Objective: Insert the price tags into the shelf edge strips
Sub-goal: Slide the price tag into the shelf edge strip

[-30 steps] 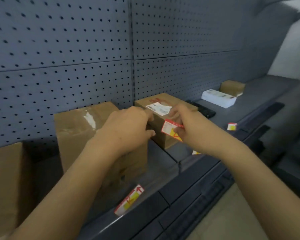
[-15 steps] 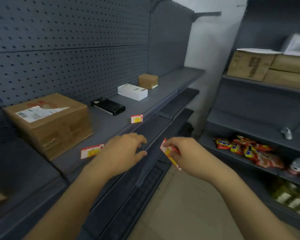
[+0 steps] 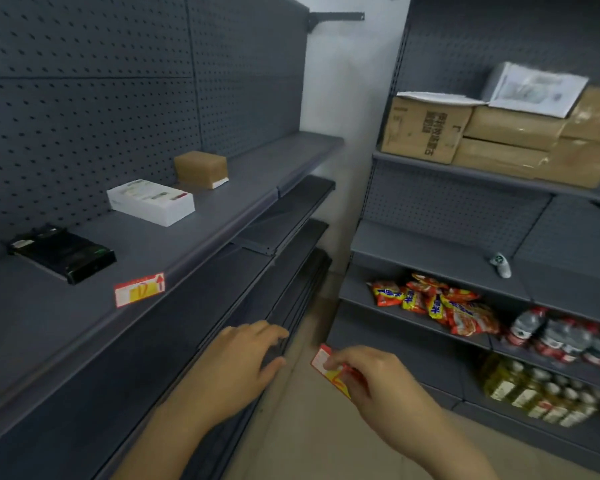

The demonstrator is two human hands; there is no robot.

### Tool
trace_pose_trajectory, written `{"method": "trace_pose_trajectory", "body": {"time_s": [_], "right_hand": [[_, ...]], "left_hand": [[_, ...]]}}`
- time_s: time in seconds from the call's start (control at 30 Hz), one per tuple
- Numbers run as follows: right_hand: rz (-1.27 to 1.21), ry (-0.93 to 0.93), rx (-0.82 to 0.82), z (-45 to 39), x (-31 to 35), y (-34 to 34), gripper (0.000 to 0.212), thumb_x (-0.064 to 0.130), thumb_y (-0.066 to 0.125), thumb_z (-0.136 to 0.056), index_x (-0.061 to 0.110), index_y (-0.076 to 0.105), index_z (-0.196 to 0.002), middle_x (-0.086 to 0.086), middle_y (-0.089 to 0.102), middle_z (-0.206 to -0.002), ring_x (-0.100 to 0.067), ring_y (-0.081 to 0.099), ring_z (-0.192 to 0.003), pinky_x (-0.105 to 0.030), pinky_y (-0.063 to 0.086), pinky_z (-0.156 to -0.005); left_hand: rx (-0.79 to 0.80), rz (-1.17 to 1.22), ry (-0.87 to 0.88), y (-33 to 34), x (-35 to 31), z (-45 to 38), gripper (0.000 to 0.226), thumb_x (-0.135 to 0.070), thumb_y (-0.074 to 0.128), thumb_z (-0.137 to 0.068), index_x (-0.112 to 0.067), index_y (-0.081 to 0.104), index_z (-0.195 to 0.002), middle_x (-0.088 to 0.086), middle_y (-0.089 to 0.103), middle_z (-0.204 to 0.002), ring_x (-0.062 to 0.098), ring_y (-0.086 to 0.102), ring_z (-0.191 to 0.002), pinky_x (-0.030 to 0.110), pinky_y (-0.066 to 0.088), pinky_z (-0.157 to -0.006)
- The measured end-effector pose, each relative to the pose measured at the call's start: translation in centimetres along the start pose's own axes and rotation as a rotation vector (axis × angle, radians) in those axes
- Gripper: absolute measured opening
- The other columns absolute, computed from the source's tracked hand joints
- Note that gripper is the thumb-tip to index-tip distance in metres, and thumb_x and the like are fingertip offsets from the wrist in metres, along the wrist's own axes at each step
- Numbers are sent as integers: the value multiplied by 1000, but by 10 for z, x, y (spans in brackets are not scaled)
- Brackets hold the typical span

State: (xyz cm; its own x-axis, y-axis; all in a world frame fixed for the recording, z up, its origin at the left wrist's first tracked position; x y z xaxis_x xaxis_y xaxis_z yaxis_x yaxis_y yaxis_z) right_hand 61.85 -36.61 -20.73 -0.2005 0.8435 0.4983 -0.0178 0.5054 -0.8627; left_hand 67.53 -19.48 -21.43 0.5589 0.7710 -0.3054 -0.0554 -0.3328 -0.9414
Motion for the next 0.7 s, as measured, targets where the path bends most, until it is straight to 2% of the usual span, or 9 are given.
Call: {"method": "trace_pose_trajectory", "body": {"time_s": [0.13, 0.3, 0.43, 0.7], "right_hand": [[6, 19, -14, -52, -38, -24, 24, 15, 55, -90, 34, 61, -102, 16, 61, -107, 0, 56, -96, -12, 43, -81], [-34, -14, -89, -117, -75, -50, 28, 18, 59, -89, 42, 51, -101, 21, 60, -97, 5, 55, -88, -7, 41, -72], [-79, -65, -47, -168, -104, -52, 31, 21, 59, -89, 45, 46, -102, 23, 58, -97, 6, 54, -88, -8, 42, -70], [-85, -244, 85, -281, -156, -65, 30, 16, 58, -88, 41, 50, -102, 13, 60, -93, -3, 55, -79, -11, 41, -64]], "left_hand": [[-128, 73, -62, -5, 17, -67, 34, -38, 50, -93, -36, 49, -127, -18, 58, -114, 0, 54, -102, 19, 37, -92], [-121, 5, -92, 3, 33, -142, 34, -36, 47, -95, -31, 48, -128, -13, 57, -117, 5, 54, -107, 25, 38, -95], [-87, -51, -153, 11, 48, -191, 34, -38, 47, -95, -31, 49, -128, -13, 58, -118, 5, 54, -105, 24, 39, -95], [-81, -144, -383, 20, 73, -266, 34, -38, 41, -97, -28, 47, -129, -8, 55, -125, 11, 53, -110, 26, 36, -94]]}}
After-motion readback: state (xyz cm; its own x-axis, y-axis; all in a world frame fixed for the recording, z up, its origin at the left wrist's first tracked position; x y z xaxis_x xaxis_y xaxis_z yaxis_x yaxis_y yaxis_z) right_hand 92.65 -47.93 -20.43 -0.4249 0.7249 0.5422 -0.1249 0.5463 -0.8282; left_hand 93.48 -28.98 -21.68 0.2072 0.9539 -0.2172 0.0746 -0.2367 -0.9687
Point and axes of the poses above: each hand's wrist, its own z-axis away from the middle knuckle, its own y-axis out of the palm, x = y × z, the point moved 5 cm from there along -z, towards the middle knuckle
